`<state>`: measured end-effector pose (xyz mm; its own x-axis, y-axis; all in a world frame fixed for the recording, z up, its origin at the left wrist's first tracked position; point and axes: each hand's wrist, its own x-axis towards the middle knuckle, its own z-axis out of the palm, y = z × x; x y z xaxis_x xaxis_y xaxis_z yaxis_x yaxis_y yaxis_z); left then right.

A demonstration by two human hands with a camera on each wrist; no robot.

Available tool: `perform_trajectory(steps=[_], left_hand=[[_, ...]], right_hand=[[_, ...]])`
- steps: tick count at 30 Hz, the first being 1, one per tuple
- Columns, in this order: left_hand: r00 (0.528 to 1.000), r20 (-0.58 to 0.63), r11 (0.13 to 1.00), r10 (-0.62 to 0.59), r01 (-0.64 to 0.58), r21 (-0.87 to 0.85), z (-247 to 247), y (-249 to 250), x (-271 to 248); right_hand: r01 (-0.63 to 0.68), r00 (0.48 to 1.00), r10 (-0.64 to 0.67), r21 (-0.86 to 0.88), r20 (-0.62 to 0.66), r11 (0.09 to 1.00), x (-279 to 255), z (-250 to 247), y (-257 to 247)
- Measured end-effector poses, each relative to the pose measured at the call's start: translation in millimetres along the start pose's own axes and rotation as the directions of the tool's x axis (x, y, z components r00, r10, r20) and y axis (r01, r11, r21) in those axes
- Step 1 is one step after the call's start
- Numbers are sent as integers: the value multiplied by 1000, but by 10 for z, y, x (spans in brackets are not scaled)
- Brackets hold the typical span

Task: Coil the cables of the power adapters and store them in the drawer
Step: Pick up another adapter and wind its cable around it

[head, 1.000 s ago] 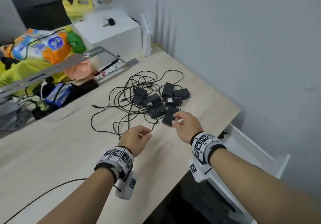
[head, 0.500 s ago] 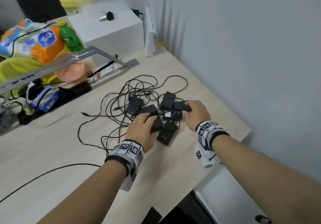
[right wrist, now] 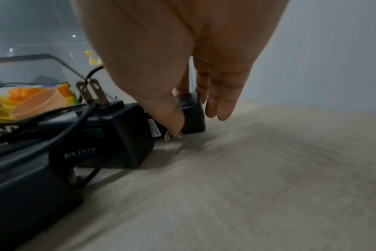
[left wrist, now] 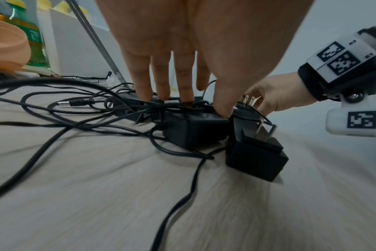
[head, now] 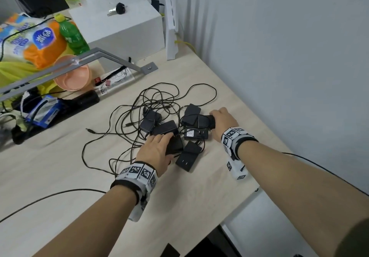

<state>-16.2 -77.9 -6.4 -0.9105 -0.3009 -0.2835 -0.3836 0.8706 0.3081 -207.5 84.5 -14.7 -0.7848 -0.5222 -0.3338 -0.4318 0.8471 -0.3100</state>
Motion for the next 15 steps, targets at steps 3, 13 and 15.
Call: perform_trajectory(steps=[3,13,15], left_hand=[[1000,5,1000,-6,6,7,-38,-12,-13],[999,37,995,-30,33,-91,-288,-152,-234],[999,-27,986,-29,24,-165,-344,-195,-326]], right_hand=[[60,989,-45,103,-140,993,-77,-45,18],[323,922,-177,433,-344,841,-594,-608,-293],[355,914,-196,468,-355,809,-740,-680,-422]])
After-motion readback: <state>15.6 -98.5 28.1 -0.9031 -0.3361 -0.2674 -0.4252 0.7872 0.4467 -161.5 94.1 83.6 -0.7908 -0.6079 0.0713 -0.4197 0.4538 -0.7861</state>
